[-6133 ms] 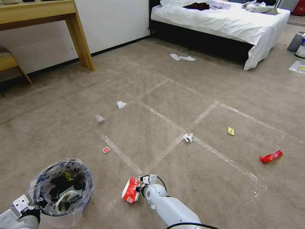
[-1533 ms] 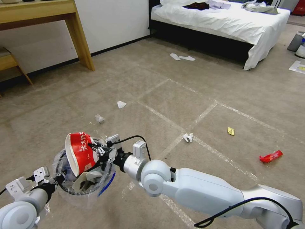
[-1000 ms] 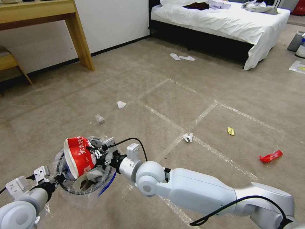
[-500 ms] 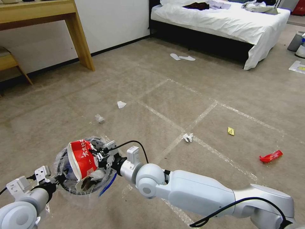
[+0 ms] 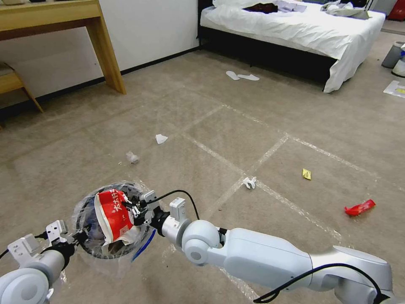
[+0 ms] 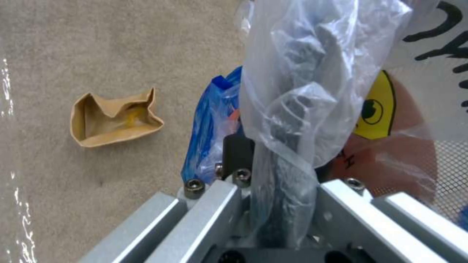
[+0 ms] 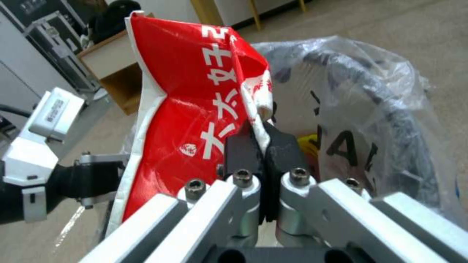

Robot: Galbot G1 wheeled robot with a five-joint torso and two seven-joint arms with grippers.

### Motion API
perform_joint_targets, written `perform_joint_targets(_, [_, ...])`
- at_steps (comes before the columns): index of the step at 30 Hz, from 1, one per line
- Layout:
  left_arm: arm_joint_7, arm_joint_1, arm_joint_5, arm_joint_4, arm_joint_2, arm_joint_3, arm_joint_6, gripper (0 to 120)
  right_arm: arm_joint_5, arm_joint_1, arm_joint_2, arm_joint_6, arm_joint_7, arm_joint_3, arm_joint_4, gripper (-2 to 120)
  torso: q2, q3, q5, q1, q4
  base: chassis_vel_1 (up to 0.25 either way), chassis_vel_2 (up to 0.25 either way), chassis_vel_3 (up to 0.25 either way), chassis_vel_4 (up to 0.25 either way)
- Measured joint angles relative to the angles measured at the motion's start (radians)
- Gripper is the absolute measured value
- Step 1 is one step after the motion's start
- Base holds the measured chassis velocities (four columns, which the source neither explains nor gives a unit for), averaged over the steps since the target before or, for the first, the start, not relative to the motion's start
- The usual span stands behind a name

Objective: Pick up the trash bin and place the garbage on the floor into it.

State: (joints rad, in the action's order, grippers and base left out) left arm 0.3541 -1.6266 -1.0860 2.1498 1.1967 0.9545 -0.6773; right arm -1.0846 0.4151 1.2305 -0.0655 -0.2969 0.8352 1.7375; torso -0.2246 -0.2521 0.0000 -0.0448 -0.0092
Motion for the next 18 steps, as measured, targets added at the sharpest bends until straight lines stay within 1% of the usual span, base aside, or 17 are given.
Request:
perform_joint_targets(4, [0.0, -0.001, 0.0, 0.0, 0.004, 0.0, 0.0, 0, 0.005, 0.002, 0.003, 0.0, -0.002, 0.003, -0.008, 0, 0.0, 0.0, 0.0, 0.0, 0.0, 0.0, 0.0, 0.0, 0.0])
perform_joint_targets(5, [-0.001, -0.002, 0.0, 0.0, 0.006, 0.0, 0.0, 0, 0.008, 0.002, 0.004, 0.0, -0.003, 0.004, -0.011, 4, 0.0, 0.0, 0.0, 0.0, 0.0, 0.0, 0.0, 0.0, 0.0])
perform_joint_targets(7, [-0.001, -0.003, 0.001, 0.0, 0.008, 0.0, 0.0, 0, 0.011, 0.004, 0.007, 0.0, -0.004, 0.006, -0.015, 16, 0.0, 0.0, 0.0, 0.0, 0.0, 0.0, 0.0, 0.0, 0.0])
perform_joint_targets(8, [-0.001, -0.003, 0.001, 0.0, 0.008, 0.0, 0.0, 0, 0.011, 0.004, 0.007, 0.0, -0.004, 0.006, -0.015, 16, 0.0, 0.0, 0.0, 0.0, 0.0, 0.0, 0.0, 0.0, 0.0])
perform_joint_targets(10, [-0.002, -0.004, 0.002, 0.0, 0.008, 0.001, 0.0, 0, 0.013, 0.004, 0.009, 0.0, -0.005, 0.007, -0.016, 26, 0.0, 0.0, 0.0, 0.0, 0.0, 0.0, 0.0, 0.0, 0.0])
perform_joint_targets(11, [-0.002, -0.004, 0.002, 0.0, 0.008, 0.001, 0.0, 0, 0.013, 0.004, 0.009, 0.0, -0.005, 0.007, -0.016, 26, 0.0, 0.0, 0.0, 0.0, 0.0, 0.0, 0.0, 0.0, 0.0])
perform_joint_targets(12, [-0.002, -0.004, 0.002, 0.0, 0.008, 0.001, 0.0, 0, 0.013, 0.005, 0.01, 0.0, -0.005, 0.007, -0.016, 30, 0.0, 0.0, 0.0, 0.0, 0.0, 0.0, 0.0, 0.0, 0.0])
perform_joint_targets(13, [-0.002, -0.004, 0.002, 0.0, 0.008, 0.001, 0.001, 0, 0.014, 0.005, 0.009, 0.0, -0.005, 0.007, -0.016, 38, 0.0, 0.0, 0.0, 0.0, 0.0, 0.0, 0.0, 0.0, 0.0])
perform_joint_targets(14, [-0.002, -0.004, 0.002, -0.001, 0.008, 0.001, 0.001, 0, 0.014, 0.006, 0.008, 0.0, -0.005, 0.007, -0.016, 41, 0.0, 0.0, 0.0, 0.0, 0.0, 0.0, 0.0, 0.0, 0.0])
perform_joint_targets(15, [-0.002, -0.004, 0.002, -0.001, 0.008, 0.001, 0.001, 0, 0.014, 0.006, 0.008, 0.0, -0.005, 0.007, -0.016, 41, 0.0, 0.0, 0.0, 0.0, 0.0, 0.0, 0.0, 0.0, 0.0])
perform_joint_targets(16, [-0.002, -0.004, 0.003, -0.002, 0.009, 0.001, 0.001, 0, 0.015, 0.007, 0.005, 0.0, -0.005, 0.006, -0.015, 48, 0.0, 0.0, 0.0, 0.0, 0.0, 0.0, 0.0, 0.0, 0.0])
perform_joint_targets(17, [-0.002, -0.004, 0.003, -0.003, 0.009, 0.0, 0.001, 0, 0.015, 0.008, 0.003, 0.0, -0.005, 0.004, -0.015, 52, 0.0, 0.0, 0.0, 0.0, 0.0, 0.0, 0.0, 0.0, 0.0])
perform_joint_targets(18, [-0.002, -0.004, 0.003, -0.003, 0.009, 0.0, 0.001, 0, 0.015, 0.008, 0.003, 0.0, -0.005, 0.004, -0.015, 52, 0.0, 0.0, 0.0, 0.0, 0.0, 0.0, 0.0, 0.0, 0.0])
